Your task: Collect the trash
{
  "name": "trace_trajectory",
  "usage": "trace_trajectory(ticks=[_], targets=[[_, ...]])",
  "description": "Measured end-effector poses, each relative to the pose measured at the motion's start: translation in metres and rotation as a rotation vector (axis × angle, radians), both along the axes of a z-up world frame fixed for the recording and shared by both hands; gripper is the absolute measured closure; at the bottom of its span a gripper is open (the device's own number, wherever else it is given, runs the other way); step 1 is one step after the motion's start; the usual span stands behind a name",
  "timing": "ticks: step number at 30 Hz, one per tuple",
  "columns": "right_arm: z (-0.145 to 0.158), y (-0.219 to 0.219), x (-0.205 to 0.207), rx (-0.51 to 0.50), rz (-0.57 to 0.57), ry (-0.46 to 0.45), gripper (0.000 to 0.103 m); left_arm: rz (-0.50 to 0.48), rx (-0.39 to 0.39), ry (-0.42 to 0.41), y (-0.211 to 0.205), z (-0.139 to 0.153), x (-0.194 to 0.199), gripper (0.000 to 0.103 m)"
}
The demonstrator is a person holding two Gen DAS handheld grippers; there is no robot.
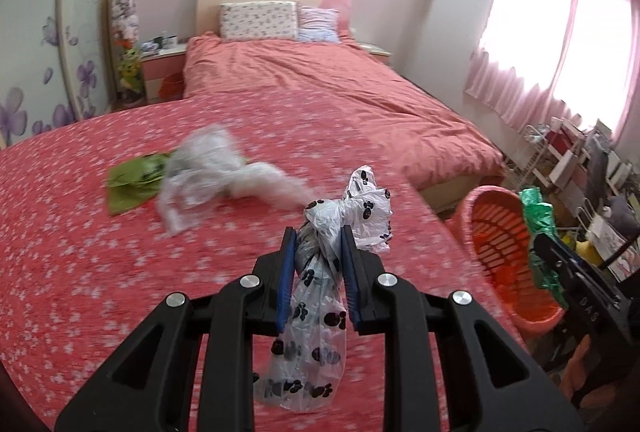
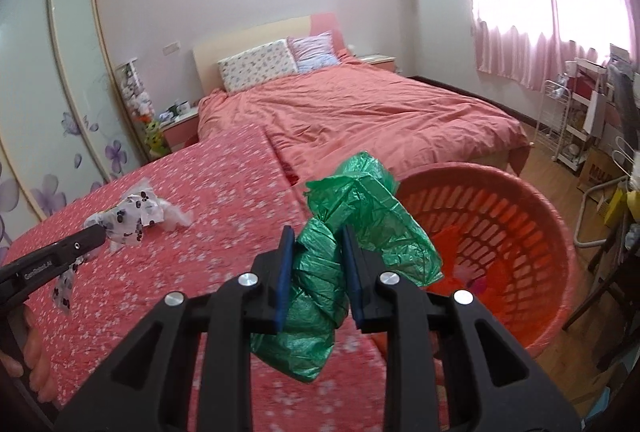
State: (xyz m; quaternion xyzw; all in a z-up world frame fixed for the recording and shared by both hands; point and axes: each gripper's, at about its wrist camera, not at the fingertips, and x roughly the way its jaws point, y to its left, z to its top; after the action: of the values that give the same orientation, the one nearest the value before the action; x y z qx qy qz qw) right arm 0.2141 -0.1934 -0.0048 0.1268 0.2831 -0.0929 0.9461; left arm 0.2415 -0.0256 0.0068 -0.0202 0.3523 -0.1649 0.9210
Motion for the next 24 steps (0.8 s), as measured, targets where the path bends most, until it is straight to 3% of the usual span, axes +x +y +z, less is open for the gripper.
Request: trace_trajectory(ticks=[24], targets=[[-0.017, -0.099, -0.023, 0.053, -0.184, -0.027, 0.079, -0.247, -0.049, 0.033, -0.147, -0.012, -0.007, 0.080]])
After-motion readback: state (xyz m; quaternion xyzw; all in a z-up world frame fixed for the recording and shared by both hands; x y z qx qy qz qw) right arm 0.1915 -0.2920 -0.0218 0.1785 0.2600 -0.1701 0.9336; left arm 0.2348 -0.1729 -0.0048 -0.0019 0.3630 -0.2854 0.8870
